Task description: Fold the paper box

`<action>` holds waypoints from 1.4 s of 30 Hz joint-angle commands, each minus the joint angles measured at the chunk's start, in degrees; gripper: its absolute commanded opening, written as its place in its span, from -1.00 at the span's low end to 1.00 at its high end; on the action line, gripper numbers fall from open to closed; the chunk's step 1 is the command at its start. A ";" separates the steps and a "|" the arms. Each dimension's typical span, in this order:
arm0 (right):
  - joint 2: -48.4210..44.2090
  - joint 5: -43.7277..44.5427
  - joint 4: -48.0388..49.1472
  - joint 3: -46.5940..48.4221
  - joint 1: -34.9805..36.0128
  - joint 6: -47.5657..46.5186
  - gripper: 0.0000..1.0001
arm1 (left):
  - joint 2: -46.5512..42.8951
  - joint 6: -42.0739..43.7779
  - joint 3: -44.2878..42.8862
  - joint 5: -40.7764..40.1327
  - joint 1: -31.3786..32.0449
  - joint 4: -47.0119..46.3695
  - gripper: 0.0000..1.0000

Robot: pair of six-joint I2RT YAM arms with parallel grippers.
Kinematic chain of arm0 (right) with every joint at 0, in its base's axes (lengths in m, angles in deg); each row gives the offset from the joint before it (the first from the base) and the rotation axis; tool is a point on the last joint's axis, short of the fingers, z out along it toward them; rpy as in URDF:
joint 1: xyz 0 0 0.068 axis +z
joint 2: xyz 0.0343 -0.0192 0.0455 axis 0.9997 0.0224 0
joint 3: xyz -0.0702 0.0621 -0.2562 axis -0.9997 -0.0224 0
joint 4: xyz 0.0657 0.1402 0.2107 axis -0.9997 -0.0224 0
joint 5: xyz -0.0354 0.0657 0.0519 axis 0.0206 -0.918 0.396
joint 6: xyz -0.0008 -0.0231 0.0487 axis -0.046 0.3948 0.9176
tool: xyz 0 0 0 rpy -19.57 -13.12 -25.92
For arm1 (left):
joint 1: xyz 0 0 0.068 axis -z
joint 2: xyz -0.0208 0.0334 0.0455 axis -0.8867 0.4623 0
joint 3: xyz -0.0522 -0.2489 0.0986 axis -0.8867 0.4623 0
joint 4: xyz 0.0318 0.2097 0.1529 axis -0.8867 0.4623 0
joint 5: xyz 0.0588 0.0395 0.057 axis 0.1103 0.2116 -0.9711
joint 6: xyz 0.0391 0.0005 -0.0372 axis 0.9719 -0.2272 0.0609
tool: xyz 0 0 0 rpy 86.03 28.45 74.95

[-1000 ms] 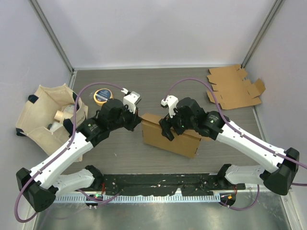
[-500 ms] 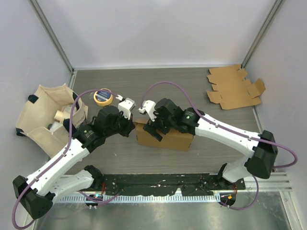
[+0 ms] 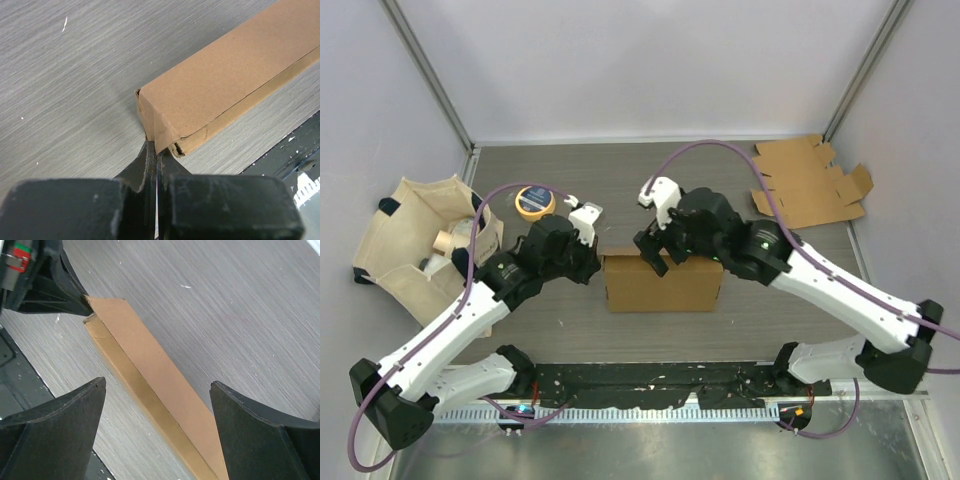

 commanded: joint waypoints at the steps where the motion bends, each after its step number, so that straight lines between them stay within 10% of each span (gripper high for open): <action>1: -6.09 4.40 0.47 -4.12 -0.06 8.77 0.81 | -0.31 -2.03 -3.33 1.45 -0.02 3.41 -1.00; 6: -10.48 28.28 4.52 -11.33 0.90 26.53 0.64 | 0.30 -4.49 -6.13 2.24 -0.02 5.51 -1.00; 10: -16.72 29.56 7.95 -15.65 0.99 29.63 0.49 | 1.45 -5.90 -7.89 1.98 -0.02 7.89 -1.00; 20: -26.41 -13.30 23.92 -25.74 2.31 25.41 -0.58 | 5.05 -9.24 -9.04 3.03 -0.02 9.82 -1.00; 23: -21.50 -10.03 28.33 -28.20 5.19 24.98 -0.97 | 5.67 -10.12 -10.27 3.47 -0.02 10.97 -1.00; 35: -20.60 11.79 37.40 -39.38 6.53 20.31 -0.98 | 5.93 -9.59 -13.61 4.17 -0.02 15.80 -1.00; 42: -22.80 6.70 38.54 -38.42 6.97 21.19 -0.98 | 7.51 -9.33 -15.10 6.20 -0.11 16.42 -1.00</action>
